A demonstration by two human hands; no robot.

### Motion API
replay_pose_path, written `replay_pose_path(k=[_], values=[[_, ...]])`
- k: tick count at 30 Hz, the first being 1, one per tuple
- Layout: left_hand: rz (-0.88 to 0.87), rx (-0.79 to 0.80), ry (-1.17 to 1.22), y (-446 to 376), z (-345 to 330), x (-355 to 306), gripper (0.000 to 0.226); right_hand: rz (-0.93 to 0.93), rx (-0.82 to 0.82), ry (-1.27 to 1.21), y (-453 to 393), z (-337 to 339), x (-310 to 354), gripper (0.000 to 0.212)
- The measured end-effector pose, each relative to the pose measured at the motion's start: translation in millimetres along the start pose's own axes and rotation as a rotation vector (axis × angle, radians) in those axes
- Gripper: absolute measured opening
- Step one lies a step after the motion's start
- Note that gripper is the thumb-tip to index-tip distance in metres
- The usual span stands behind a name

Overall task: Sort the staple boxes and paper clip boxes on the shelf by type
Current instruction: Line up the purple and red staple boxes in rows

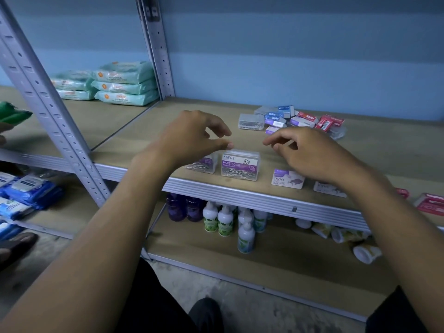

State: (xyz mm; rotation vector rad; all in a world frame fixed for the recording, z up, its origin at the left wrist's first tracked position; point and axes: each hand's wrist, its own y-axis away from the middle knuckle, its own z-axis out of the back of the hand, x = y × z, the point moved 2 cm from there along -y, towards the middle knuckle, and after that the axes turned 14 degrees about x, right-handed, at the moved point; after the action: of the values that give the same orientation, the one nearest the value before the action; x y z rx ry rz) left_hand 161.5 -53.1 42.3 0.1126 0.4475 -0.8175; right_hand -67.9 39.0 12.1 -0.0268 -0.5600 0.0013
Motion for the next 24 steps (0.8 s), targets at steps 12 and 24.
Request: replay_pose_path(k=[12, 24], values=[[-0.062, 0.071, 0.028, -65.3, -27.5, -43.3, 0.032, -0.223, -0.093, 0.028, 15.3, 18.3, -33.8, 0.021], [0.0, 0.173, -0.036, -107.6, -52.6, -61.2, 0.04, -0.256, -0.131, 0.091, 12.8, 28.0, -50.9, 0.031]])
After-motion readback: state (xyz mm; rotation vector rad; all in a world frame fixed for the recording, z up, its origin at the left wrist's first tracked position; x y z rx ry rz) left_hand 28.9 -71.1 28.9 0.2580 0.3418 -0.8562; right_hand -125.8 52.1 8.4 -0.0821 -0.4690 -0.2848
